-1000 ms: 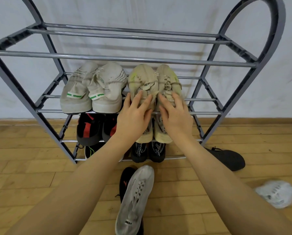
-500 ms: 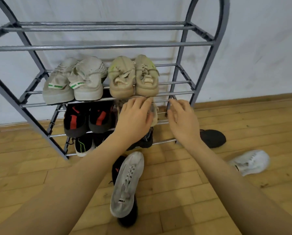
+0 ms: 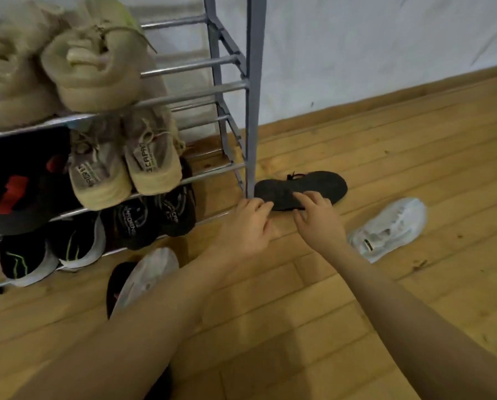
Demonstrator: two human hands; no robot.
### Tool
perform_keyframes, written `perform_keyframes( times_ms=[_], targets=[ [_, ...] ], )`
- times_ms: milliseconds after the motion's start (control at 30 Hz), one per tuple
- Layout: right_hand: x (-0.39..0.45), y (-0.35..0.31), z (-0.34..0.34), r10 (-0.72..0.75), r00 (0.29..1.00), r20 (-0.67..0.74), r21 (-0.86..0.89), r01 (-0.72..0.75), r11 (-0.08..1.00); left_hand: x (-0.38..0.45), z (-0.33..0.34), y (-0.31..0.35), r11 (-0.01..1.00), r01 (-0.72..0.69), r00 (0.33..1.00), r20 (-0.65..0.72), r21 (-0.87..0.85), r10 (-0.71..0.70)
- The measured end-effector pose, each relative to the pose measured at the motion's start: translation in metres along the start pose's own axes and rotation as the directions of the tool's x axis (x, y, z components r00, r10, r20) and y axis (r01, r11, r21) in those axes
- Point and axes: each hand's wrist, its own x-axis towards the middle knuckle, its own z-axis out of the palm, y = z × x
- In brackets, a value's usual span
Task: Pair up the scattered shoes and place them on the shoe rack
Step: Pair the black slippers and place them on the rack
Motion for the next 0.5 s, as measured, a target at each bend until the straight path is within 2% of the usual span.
perform_keyframes(
  times_ms=[133,267,367,500],
  targets=[
    [0.018,0.042,0.032,0.032,0.998,0.057,-0.081,-0.027,0.996,0.033,0.049,-0.009,0.995,0.096,0.991,0.097,-0.035,-0.092],
    [0.037,0.059,0.051,0.070,0.990,0.119,-0.042,-0.065,0.997,0.058,0.079,-0.016,0.992,0.127,0.981,0.148,-0.019,-0.122],
    [0.048,0.067,0.059,0.053,0.991,0.124,-0.042,-0.048,0.998,0.069,0.095,-0.018,0.965,0.241,0.957,0.191,-0.107,-0.218],
    [0.066,0.071,0.065,0.037,0.981,0.191,-0.084,-0.021,0.996,0.072,0.108,-0.027,0.969,0.240,0.938,0.269,-0.052,-0.218]
  ],
)
